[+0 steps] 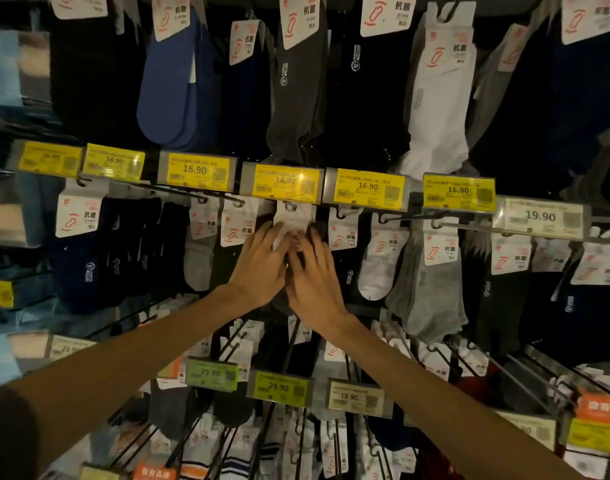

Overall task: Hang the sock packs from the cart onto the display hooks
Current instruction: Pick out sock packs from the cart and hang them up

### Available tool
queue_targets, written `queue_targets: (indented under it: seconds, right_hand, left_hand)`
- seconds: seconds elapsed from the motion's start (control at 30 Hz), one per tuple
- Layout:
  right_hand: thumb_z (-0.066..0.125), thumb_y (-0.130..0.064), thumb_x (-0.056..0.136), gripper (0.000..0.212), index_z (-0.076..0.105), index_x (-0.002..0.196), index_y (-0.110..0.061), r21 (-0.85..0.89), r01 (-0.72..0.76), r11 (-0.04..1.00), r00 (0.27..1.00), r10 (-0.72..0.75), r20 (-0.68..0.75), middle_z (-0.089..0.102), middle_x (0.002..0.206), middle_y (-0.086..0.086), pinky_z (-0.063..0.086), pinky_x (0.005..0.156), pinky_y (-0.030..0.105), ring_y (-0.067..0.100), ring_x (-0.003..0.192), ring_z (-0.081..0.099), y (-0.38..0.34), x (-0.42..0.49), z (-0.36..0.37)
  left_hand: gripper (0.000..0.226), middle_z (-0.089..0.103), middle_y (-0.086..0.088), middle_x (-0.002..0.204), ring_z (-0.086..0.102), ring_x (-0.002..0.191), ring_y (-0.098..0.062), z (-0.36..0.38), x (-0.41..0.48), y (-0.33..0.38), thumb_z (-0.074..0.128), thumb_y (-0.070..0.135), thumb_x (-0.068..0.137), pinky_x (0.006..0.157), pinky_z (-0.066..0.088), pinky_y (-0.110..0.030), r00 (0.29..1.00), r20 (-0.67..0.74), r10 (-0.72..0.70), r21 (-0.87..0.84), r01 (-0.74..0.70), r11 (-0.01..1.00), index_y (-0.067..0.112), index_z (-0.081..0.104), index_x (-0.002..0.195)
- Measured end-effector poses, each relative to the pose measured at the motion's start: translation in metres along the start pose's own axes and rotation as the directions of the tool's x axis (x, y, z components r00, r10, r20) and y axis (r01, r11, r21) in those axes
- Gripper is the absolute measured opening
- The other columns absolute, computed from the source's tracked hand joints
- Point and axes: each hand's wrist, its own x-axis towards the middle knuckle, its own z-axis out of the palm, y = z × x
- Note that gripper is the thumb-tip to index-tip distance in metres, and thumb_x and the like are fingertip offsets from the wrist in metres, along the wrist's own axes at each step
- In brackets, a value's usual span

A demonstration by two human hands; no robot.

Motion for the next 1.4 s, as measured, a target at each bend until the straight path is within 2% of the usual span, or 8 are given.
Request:
queue_targets:
  seconds: [0.1,0.23,0.43,0.6,0.87,1.07,1.27,1.4]
  right_hand:
    - [0.068,-0.013,0.077,0.073,0.041,0.144,-0.003,0.055,-0.035,0.998,0.994,0.029,0.104,0.025,0.155,0.024,0.022,0.118,0.053,0.04,0.146,0.018,0.009,0.008,0.013]
    - [0.066,-0.013,0.078,0.074,0.039,0.145,-0.002,-0.009,-0.04,0.999,0.975,0.041,0.219,0.017,0.158,0.026,0.02,0.119,0.053,0.039,0.148,0.012,0.028,0.034,0.022]
    - [0.059,-0.02,0.089,0.083,0.01,0.155,-0.004,-0.033,-0.091,0.995,0.915,0.096,0.392,-0.003,0.162,0.019,0.005,0.122,0.047,0.034,0.15,-0.004,0.04,0.059,0.028]
    - [0.061,-0.02,0.089,0.078,0.019,0.154,-0.008,-0.043,-0.057,0.997,0.895,0.07,0.441,-0.003,0.162,0.02,0.007,0.121,0.05,0.035,0.15,-0.003,0.04,0.056,0.021]
    - [0.057,-0.019,0.093,0.081,0.007,0.156,-0.007,0.08,-0.083,0.993,0.894,0.038,0.447,-0.006,0.162,0.019,0.002,0.122,0.049,0.032,0.15,-0.009,0.004,-0.005,-0.015]
    - [0.063,-0.015,0.084,0.07,0.036,0.145,0.003,0.166,-0.122,0.979,0.91,0.043,0.413,0.028,0.152,0.029,0.018,0.117,0.056,0.044,0.146,0.016,-0.037,-0.074,-0.032]
    - [0.058,-0.01,0.089,0.054,0.045,0.141,-0.003,0.253,-0.12,0.96,0.937,0.026,0.348,0.032,0.151,0.023,0.009,0.12,0.044,0.041,0.146,0.016,-0.072,-0.147,-0.061]
    - [0.054,-0.006,0.086,0.042,0.056,0.127,-0.003,0.356,-0.115,0.928,0.959,0.011,0.282,0.046,0.136,0.02,0.022,0.118,0.043,0.037,0.136,0.03,-0.096,-0.208,-0.075]
  left_hand:
    - [0.072,0.021,-0.016,0.16,0.013,0.149,-0.036,0.012,0.012,-0.007,0.057,0.014,0.09,0.118,0.018,-0.058,0.988,0.157,0.004,0.097,-0.02,0.995,0.018,0.025,0.154]
    - [0.07,0.013,-0.013,0.162,0.004,0.151,-0.03,0.021,0.043,-0.01,0.051,0.017,0.092,0.12,0.015,-0.055,0.967,0.255,-0.023,0.131,-0.011,0.991,0.02,0.02,0.155]
    - [0.072,0.015,-0.017,0.16,0.004,0.151,-0.031,0.028,0.076,-0.001,0.05,0.03,0.096,0.123,0.009,-0.047,0.913,0.401,-0.073,0.236,-0.026,0.971,0.011,0.014,0.156]
    - [0.075,0.014,-0.019,0.161,-0.001,0.151,-0.033,0.026,0.066,-0.008,0.053,0.025,0.094,0.122,0.007,-0.046,0.906,0.421,-0.048,0.172,-0.027,0.985,0.011,0.013,0.156]
    - [0.079,0.013,-0.015,0.163,0.003,0.151,-0.034,0.007,-0.007,0.01,0.056,0.021,0.091,0.122,0.01,-0.049,0.924,0.383,0.026,-0.051,-0.006,0.999,0.009,0.013,0.157]
    - [0.062,0.048,-0.028,0.14,0.041,0.134,-0.041,0.004,-0.085,0.034,0.06,0.001,0.08,0.12,0.021,-0.045,0.966,0.243,0.091,-0.293,-0.017,0.956,-0.007,0.045,0.14]
    - [0.056,0.046,-0.019,0.141,0.037,0.133,-0.035,-0.018,-0.18,0.068,0.051,-0.002,0.089,0.113,0.03,-0.04,0.976,0.219,-0.02,-0.515,0.133,0.847,0.002,0.042,0.144]
    - [0.051,0.049,-0.016,0.139,0.042,0.128,-0.032,-0.033,-0.245,0.09,0.048,0.006,0.097,0.107,0.037,-0.035,0.968,0.244,-0.049,-0.513,0.171,0.841,0.009,0.039,0.147]
